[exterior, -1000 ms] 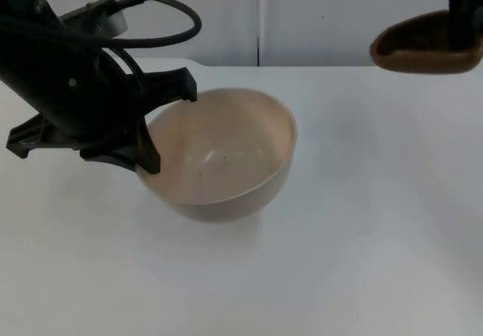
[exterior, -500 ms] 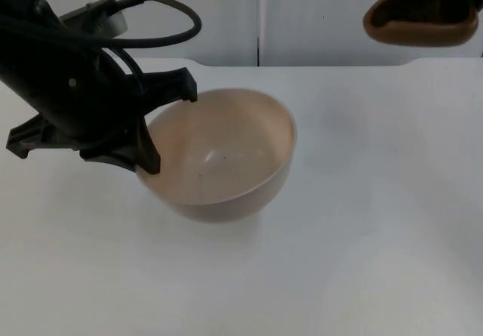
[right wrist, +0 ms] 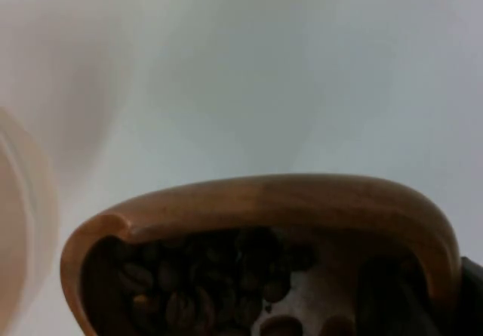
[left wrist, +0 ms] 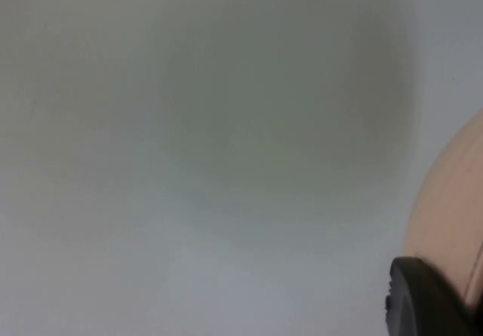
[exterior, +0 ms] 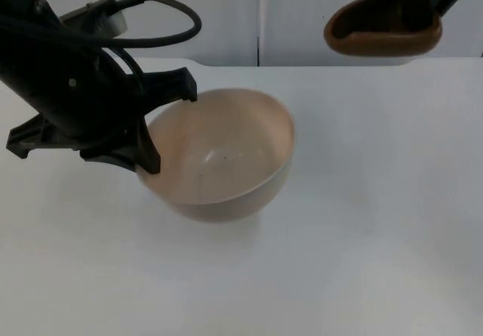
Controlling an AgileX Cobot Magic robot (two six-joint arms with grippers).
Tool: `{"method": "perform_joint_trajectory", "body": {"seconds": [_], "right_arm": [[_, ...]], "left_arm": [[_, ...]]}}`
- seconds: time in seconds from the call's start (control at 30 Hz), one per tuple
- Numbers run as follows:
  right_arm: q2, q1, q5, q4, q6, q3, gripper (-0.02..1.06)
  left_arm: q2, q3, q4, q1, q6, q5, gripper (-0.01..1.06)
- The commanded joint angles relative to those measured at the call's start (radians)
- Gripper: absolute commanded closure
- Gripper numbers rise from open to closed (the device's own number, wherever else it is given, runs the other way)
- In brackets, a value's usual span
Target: Pick up the bowl with the left hand and pour the coffee beans from the cup into the bowl with the right hand.
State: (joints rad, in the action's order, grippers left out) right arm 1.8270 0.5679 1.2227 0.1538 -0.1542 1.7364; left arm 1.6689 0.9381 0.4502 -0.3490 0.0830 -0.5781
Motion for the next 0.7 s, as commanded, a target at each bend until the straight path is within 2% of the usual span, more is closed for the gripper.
{"method": "perform_joint_trajectory", "body": {"seconds": [0.0, 0.23, 0.43, 0.67], "right_arm": [[-0.012, 0.027, -0.002, 0.001, 0.010, 0.035, 1.05], [0.054, 0.126, -0.002, 0.011, 0.010, 0.202, 1.05], [0.071, 0.186, -0.002, 0.088, 0.002, 0.220, 1.05], [0.071, 0.186, -0.002, 0.134, 0.002, 0.220, 1.05]], "left_arm": [[-0.012, 0.005, 0.013, 0.002, 0.002, 0.011, 1.05], [-0.012, 0.005, 0.018, 0.002, 0.002, 0.009, 1.05], [-0.012, 0.005, 0.047, 0.002, 0.002, 0.011, 1.05], [-0.012, 0.005, 0.093, 0.002, 0.002, 0.016, 1.05]]}}
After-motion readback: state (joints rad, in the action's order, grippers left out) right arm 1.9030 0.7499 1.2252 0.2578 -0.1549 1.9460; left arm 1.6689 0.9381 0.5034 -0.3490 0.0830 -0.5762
